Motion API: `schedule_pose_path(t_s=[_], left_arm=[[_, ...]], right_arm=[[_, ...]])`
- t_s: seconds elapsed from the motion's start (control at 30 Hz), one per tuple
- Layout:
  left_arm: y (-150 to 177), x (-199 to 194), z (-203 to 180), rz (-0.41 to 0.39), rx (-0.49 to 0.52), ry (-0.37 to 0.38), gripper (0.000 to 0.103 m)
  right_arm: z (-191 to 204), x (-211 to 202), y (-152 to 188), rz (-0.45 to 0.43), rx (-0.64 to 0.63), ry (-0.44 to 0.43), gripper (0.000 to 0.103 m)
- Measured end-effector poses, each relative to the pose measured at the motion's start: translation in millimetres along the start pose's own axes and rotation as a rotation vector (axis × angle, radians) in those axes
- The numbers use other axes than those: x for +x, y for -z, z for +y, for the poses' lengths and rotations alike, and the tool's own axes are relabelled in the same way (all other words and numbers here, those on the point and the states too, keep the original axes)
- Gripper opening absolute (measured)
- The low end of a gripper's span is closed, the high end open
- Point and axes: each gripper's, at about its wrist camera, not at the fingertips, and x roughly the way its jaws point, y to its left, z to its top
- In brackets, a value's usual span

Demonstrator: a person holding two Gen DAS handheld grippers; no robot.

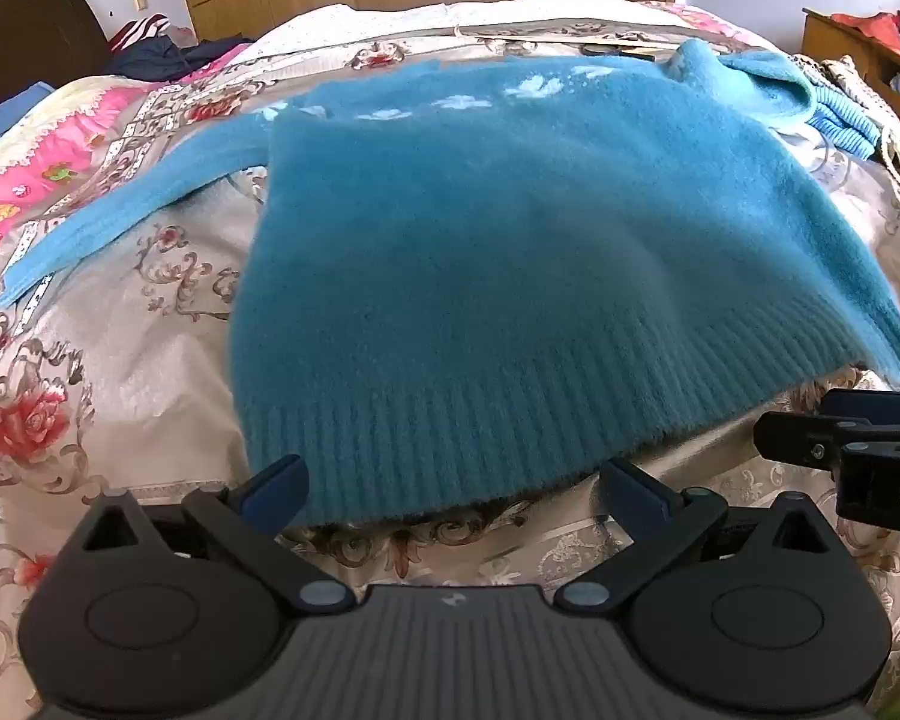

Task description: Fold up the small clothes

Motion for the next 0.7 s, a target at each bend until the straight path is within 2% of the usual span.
schedule_pose_path(t_s=[0.5, 0.7], left_arm=[[3.5, 1.4, -0.7, 0.002, 0.013, -0.006, 0.103], [3.8, 4.3, -4.1, 0.008, 0.026, -0.021, 0.103]], right_arm=[[1.1, 0.4, 1.0, 0.003, -0.002, 0.002, 0.050], [-0.3, -4.1, 3.0, 0.005, -0.015, 0.030, 0.050]])
